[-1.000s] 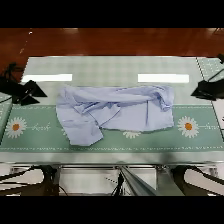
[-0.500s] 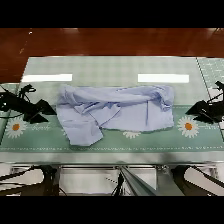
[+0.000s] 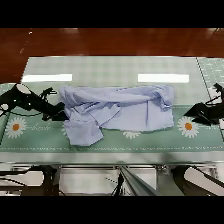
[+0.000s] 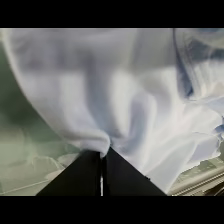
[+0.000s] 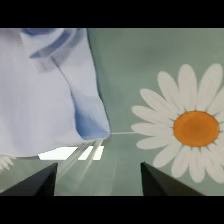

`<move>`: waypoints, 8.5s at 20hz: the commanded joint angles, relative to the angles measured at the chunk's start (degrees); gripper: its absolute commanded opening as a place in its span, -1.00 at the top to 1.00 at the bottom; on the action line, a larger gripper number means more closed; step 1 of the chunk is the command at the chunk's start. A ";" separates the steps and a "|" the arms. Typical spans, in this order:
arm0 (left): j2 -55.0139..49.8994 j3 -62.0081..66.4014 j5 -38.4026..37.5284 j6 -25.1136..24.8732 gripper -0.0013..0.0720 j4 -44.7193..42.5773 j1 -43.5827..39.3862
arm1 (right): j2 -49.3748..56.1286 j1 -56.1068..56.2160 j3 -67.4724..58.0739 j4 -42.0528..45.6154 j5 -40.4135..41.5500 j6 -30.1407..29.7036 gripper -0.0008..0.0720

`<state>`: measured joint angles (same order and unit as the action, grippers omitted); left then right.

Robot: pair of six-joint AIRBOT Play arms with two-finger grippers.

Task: Fold the shirts.

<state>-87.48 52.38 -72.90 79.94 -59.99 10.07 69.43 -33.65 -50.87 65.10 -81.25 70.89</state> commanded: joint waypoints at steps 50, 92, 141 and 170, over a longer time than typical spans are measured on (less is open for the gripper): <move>60.70 59.47 -29.88 4.42 0.93 -15.98 -1.18 | -38.73 14.43 -55.36 10.91 -14.99 15.63 0.94; -11.65 40.70 17.73 -3.76 0.93 4.52 -4.13 | 24.87 28.57 -35.50 6.03 31.78 11.28 0.94; 17.51 -23.43 18.88 -8.04 0.93 13.70 -1.16 | -9.01 6.91 -1.86 -2.38 9.66 2.69 -0.20; 18.45 -13.38 11.82 -13.51 0.93 15.06 -1.03 | -4.72 10.67 20.90 -13.90 26.93 2.69 0.94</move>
<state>-69.17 35.44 -60.71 66.41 -45.32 9.04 64.20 -25.54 -27.79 52.25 -54.92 75.72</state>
